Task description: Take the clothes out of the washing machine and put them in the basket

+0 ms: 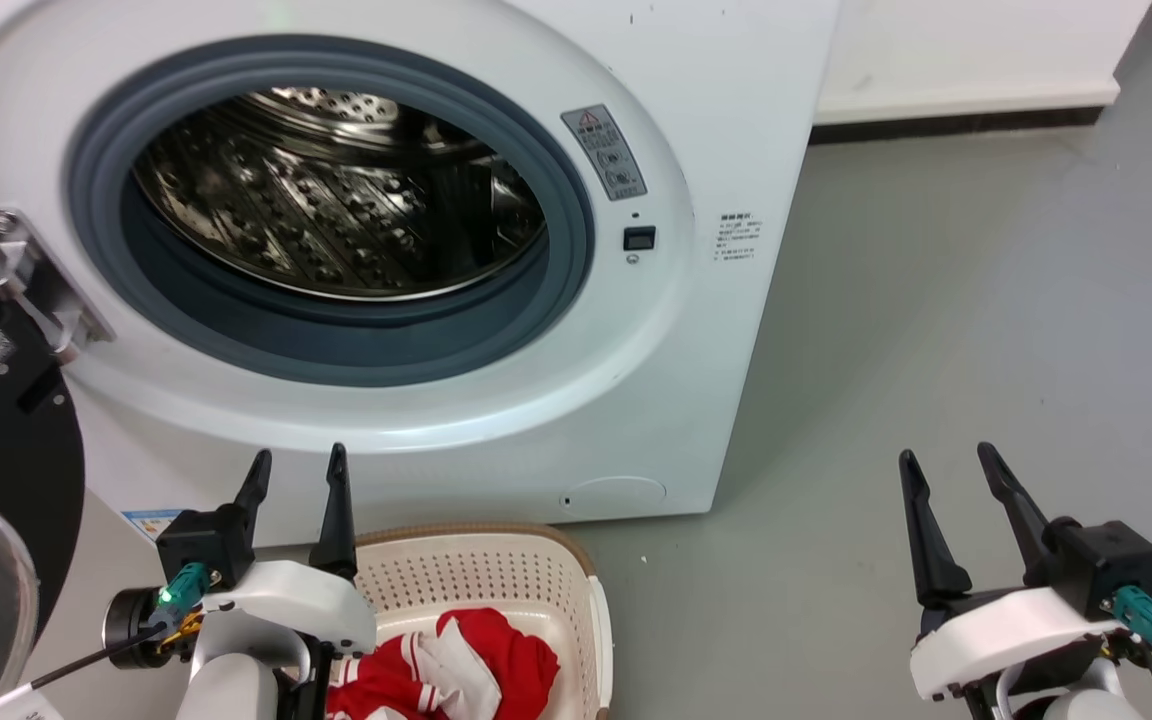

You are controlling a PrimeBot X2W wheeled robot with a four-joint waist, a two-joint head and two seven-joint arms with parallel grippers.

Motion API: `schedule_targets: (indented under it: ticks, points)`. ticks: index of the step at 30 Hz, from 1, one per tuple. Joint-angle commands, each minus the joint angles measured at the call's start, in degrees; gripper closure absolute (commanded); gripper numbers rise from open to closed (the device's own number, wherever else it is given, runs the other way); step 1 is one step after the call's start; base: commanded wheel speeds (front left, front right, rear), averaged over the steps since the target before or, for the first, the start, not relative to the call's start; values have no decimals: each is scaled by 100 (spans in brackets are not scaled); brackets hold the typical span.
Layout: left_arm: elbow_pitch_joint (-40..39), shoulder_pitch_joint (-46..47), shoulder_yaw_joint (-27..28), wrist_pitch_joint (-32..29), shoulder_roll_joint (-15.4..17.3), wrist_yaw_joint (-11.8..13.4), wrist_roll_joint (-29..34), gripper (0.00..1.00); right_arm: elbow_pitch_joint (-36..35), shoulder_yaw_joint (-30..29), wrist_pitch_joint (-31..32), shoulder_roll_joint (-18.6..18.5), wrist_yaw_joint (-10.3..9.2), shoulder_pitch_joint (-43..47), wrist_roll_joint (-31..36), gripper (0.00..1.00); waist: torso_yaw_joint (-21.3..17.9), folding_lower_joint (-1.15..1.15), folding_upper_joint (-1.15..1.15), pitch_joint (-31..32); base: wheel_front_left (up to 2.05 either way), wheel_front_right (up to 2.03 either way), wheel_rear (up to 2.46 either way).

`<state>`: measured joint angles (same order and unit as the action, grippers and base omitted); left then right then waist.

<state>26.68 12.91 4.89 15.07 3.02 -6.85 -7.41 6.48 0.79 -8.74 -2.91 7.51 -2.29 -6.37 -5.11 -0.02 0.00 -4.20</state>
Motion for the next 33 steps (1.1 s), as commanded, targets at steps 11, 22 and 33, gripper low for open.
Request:
schedule_targets:
  ticks: [11,22,33]
  points:
    - [-1276,-680,-278,14,80,167,413,0,-234,-3,163,6,-4,452,182,0,158,2,0,496,0,0,0]
    - [-1982,-1276,-379,-281,108,279,438,0,-451,9,308,6,-4,661,232,0,362,2,0,638,0,0,0]
    - [-2170,-1380,-399,-452,125,306,304,0,-528,49,351,6,-4,674,205,0,401,2,0,644,0,0,0]
